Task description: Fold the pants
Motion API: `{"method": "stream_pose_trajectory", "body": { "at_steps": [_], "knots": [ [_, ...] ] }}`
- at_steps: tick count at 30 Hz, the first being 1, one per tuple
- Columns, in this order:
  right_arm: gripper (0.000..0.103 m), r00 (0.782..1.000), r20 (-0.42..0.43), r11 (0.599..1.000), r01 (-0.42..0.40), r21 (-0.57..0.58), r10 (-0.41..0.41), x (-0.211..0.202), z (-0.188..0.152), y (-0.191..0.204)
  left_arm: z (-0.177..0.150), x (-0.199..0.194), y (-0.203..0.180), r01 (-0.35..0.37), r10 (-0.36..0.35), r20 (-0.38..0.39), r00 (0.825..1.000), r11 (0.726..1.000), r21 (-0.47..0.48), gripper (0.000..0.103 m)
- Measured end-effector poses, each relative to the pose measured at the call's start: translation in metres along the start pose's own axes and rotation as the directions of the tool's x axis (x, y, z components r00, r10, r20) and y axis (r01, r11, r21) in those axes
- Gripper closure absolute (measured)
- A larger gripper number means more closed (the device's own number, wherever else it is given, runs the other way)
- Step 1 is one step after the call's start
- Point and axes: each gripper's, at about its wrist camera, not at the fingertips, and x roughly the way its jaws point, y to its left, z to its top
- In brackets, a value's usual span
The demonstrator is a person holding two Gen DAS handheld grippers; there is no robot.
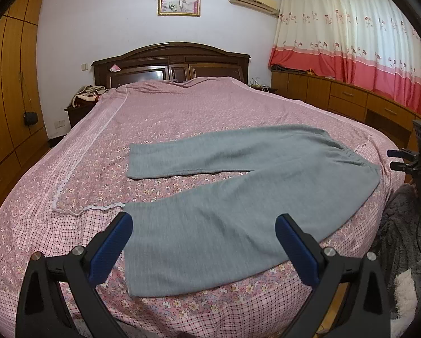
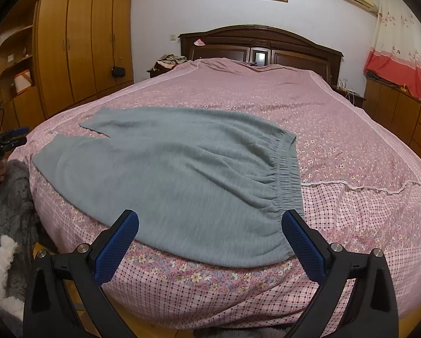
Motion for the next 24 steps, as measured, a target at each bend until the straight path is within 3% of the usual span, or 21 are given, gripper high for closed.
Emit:
{"method": "stream_pose_trajectory", "body": {
  "at_steps": [24],
  "knots": [
    [0.000, 1.000, -0.007, 1.000, 0.000, 0.005, 0.000, 0.0005, -0.0001, -0.0010, 0.0011, -0.0003, -0.0017, 0.000, 0.000, 0.000, 1.000, 1.000, 0.005, 0.000]
  ]
}}
